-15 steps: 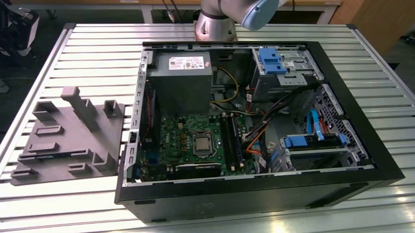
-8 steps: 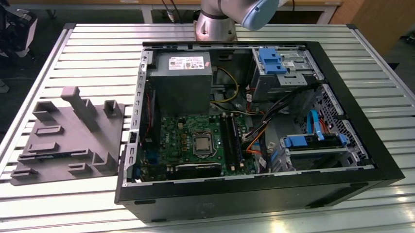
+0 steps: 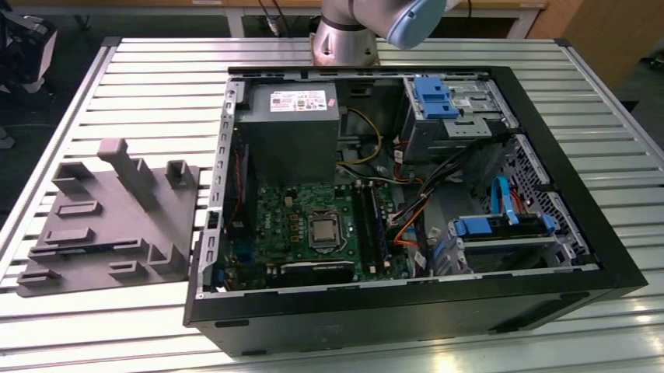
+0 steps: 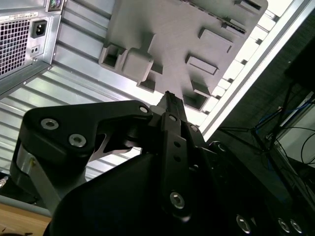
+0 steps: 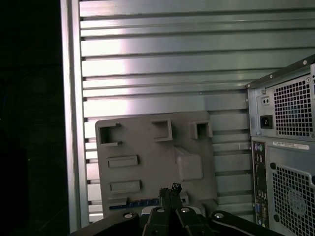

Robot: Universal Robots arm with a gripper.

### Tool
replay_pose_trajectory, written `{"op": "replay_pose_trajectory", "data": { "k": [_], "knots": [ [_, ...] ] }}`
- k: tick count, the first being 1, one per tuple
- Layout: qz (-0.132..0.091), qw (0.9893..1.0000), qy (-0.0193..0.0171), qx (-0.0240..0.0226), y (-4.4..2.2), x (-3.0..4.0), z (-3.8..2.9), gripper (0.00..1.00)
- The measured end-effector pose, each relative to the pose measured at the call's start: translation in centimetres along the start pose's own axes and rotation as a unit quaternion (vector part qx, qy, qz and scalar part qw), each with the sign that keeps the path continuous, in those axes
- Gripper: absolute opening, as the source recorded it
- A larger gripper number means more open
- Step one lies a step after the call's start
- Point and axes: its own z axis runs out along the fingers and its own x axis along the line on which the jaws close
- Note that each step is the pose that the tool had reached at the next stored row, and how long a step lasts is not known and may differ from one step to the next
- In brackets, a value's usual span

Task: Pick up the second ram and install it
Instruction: 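Reach for the second ram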

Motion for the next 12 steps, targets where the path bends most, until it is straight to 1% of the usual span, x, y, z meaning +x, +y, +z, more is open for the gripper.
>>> {"op": "replay_pose_trajectory", "data": {
  "k": [10,12],
  "knots": [
    [0.0,1.0,0.0,0.0,-0.12,0.15,0.01,0.11],
    [0.0,1.0,0.0,0.0,-0.23,0.28,0.02,0.11]
  ]
}}
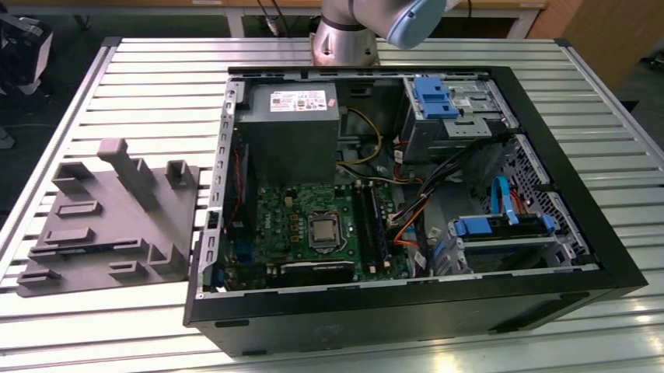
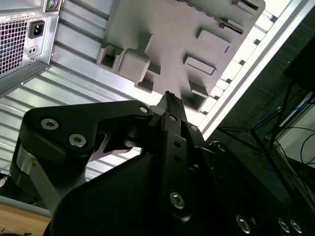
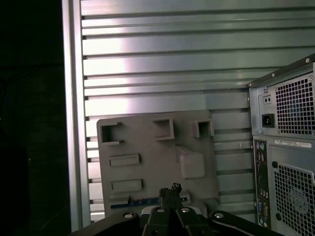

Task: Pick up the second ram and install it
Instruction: 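Reach for the second ram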

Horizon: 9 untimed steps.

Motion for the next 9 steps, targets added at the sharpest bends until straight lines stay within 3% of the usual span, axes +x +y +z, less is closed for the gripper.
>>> {"op": "replay_pose_trajectory", "data": {
  "k": [9],
  "knots": [
    [0.0,1.0,0.0,0.0,-0.17,0.25,0.02,0.11]
  ]
}}
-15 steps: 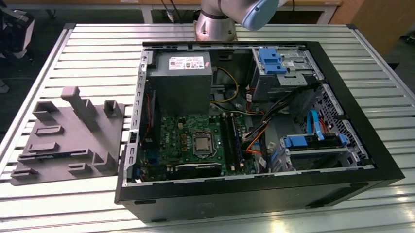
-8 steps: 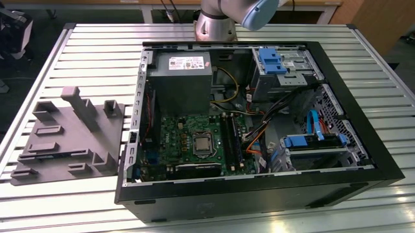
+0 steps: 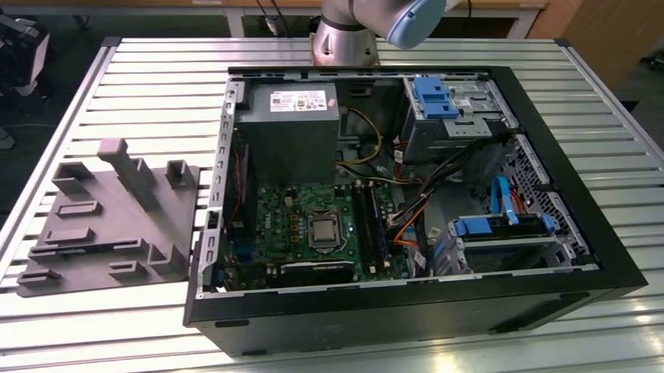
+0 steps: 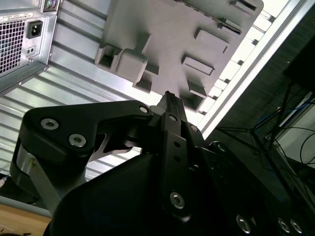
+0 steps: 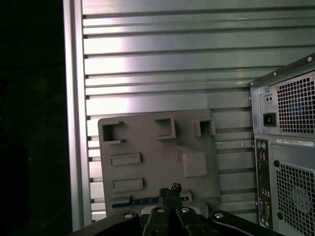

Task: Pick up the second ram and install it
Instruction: 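Reach for the second ram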

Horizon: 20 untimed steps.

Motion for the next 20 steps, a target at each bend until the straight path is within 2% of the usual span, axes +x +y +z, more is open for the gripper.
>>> {"op": "replay_pose_trajectory", "data": {
  "k": [20],
  "knots": [
    [0.0,1.0,-0.0001,0.0,-0.35,0.35,0.08,0.11]
  ]
}}
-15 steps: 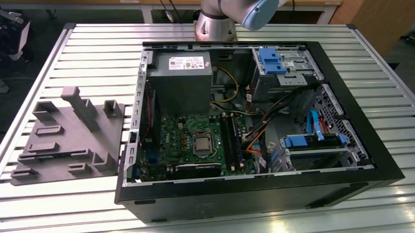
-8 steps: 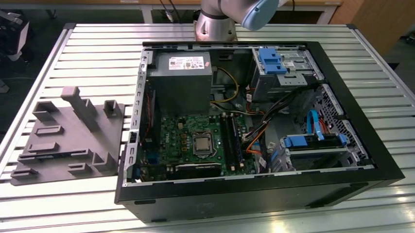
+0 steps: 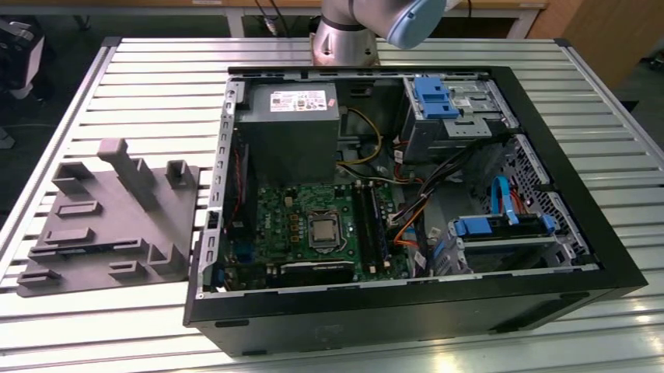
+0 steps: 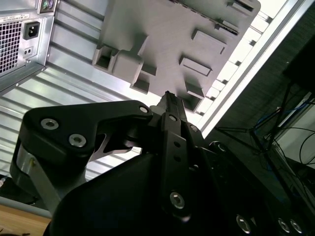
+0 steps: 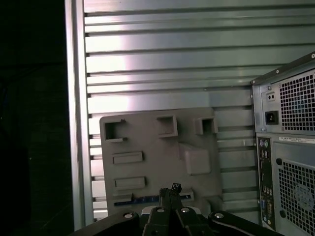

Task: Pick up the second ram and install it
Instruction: 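Reach for the second ram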

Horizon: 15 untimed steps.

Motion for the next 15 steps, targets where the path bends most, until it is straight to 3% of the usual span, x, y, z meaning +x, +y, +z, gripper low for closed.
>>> {"op": "replay_pose_trajectory", "data": {
  "k": [15],
  "knots": [
    [0.0,1.0,0.0,0.0,-0.21,0.26,0.03,0.11]
  ]
}}
